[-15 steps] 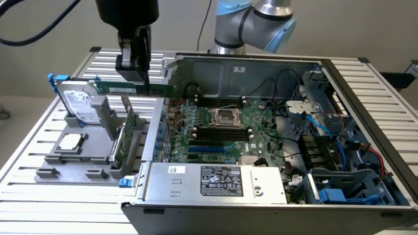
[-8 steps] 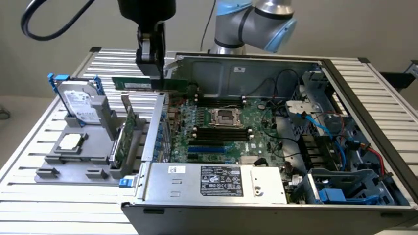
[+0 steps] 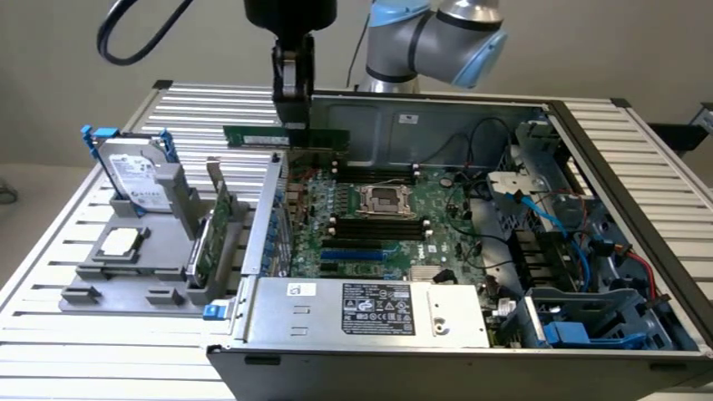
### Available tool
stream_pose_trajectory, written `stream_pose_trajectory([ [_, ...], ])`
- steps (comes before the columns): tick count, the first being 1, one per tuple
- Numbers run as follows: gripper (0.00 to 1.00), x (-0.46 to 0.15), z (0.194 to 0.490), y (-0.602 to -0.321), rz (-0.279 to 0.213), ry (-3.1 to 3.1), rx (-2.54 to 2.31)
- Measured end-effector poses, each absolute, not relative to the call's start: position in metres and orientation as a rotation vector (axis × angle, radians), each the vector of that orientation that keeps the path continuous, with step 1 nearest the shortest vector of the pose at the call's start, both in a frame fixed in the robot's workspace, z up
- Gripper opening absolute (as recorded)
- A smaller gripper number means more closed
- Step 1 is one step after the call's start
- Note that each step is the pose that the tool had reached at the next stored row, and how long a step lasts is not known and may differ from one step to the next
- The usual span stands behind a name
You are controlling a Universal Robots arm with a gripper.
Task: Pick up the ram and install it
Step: 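Pick up the ram and move it above insertion slot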
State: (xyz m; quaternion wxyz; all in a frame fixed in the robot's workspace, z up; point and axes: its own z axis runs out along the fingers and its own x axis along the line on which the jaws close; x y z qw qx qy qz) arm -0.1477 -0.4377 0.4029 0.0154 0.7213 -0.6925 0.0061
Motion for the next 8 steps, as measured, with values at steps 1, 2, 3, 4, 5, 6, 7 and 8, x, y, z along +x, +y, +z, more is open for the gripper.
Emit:
stream_pose_trajectory([
  [1,0.14,-0.143,0.403,-0.437,0.019,-2.154,2.244],
  [2,0.14,-0.139,0.403,-0.436,0.019,-2.155,2.244],
  [3,0.14,-0.134,0.403,-0.436,0.019,-2.155,2.244],
  [4,0.14,-0.13,0.403,-0.435,0.019,-2.154,2.244],
  [5,0.14,-0.125,0.403,-0.435,0.019,-2.154,2.244],
  [6,0.14,-0.12,0.403,-0.434,0.019,-2.155,2.244],
  [7,0.14,-0.116,0.403,-0.434,0.019,-2.154,2.244],
  [8,0.14,-0.111,0.403,-0.433,0.019,-2.154,2.244],
])
